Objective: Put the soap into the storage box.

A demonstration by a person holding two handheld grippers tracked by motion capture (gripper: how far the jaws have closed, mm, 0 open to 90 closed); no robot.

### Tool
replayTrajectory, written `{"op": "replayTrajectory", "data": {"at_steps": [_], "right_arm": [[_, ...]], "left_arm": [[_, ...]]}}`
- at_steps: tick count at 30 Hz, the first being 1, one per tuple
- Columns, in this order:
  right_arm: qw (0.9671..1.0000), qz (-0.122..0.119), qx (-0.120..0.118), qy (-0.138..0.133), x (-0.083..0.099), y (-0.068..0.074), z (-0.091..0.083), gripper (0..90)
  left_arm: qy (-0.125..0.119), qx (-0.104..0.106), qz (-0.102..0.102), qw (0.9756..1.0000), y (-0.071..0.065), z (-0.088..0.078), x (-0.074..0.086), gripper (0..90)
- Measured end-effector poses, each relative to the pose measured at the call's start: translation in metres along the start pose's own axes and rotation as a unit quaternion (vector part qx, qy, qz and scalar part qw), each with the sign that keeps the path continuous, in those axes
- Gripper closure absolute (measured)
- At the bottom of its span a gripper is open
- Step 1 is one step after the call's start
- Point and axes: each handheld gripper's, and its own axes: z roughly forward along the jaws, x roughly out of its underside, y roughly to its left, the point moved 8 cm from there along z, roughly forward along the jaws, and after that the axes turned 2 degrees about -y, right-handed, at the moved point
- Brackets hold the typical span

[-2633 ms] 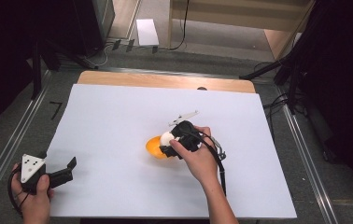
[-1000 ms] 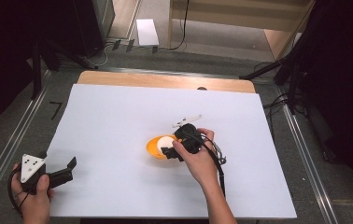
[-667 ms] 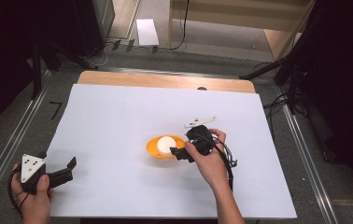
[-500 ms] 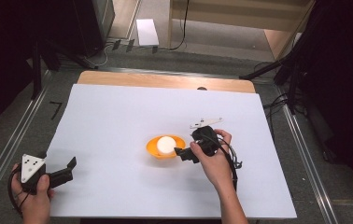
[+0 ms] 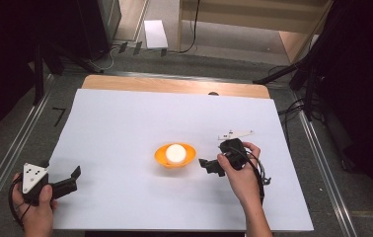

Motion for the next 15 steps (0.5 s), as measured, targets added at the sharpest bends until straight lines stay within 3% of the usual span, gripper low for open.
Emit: {"op": "replayTrajectory", "data": {"at_steps": [15], "right_arm": [[0.9993, 0.031, 0.008, -0.017, 0.029, -0.027, -0.015, 2.7]], "left_arm": [[0.001, -0.002, 0.001, 1.0000, 0.000, 0.000, 0.000, 0.0]]}}
